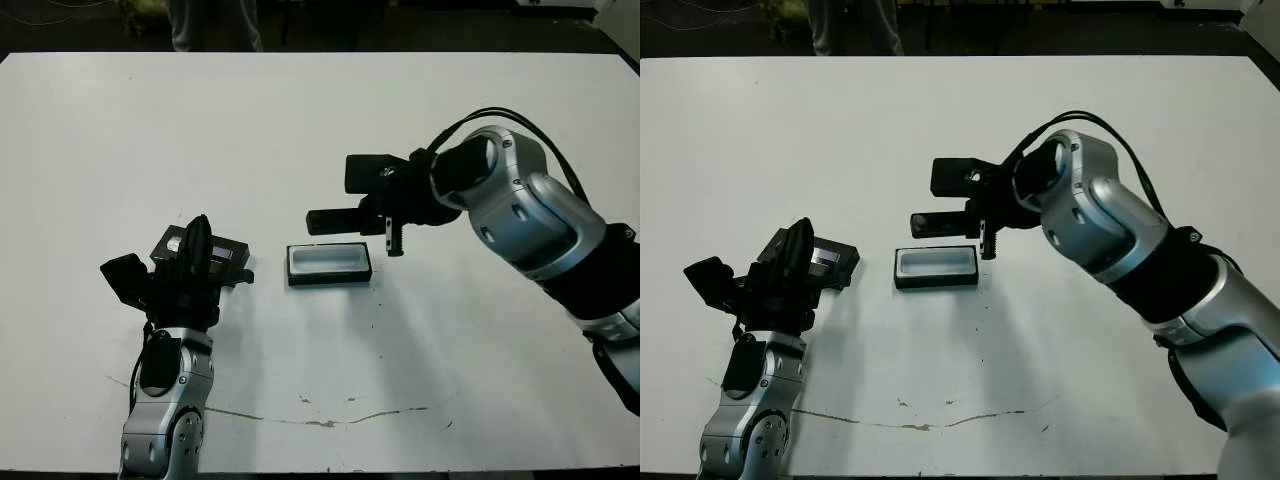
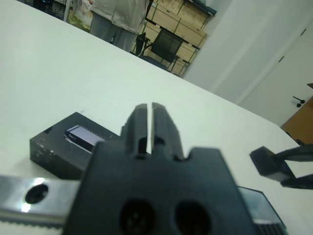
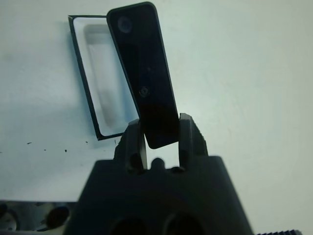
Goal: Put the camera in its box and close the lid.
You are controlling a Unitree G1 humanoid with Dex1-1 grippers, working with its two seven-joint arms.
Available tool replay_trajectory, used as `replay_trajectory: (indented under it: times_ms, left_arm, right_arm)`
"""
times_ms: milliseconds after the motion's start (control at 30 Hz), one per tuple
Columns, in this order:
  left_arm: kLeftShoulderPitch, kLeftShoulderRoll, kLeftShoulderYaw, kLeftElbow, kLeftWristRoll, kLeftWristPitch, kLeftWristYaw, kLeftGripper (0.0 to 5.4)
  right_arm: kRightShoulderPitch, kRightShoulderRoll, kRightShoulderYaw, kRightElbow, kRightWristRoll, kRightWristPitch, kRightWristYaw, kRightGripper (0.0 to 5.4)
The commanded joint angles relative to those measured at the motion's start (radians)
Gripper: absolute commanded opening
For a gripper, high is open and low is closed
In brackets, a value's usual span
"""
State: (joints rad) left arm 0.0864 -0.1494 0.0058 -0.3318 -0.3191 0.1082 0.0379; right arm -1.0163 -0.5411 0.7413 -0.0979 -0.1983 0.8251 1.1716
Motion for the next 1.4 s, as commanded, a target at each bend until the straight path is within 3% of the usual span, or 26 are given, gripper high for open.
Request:
replay_trajectory:
  times_ms: [33,333,700,1400]
  left_arm:
    - [0.015,-0.009,-0.002,0.009,0.001,0.015,0.006,0.0]
    - [0.019,-0.009,-0.006,0.011,0.008,0.006,0.006,0.0]
    - [0.021,-0.009,-0.003,0.013,0.006,0.003,0.004,0.0]
    - [0.021,-0.007,-0.005,0.02,0.004,-0.008,-0.005,0.0]
  right_arm:
    - [-0.002,0.01,0.015,0.005,-0.006,0.017,0.013,0.35]
    - [0.007,0.028,0.031,-0.003,-0.013,0.021,0.032,0.35]
    - [0.018,0.063,0.029,-0.008,0.038,0.174,0.026,0.35]
    - [0.033,0.064,0.089,-0.006,0.043,0.169,-0.007,0.35]
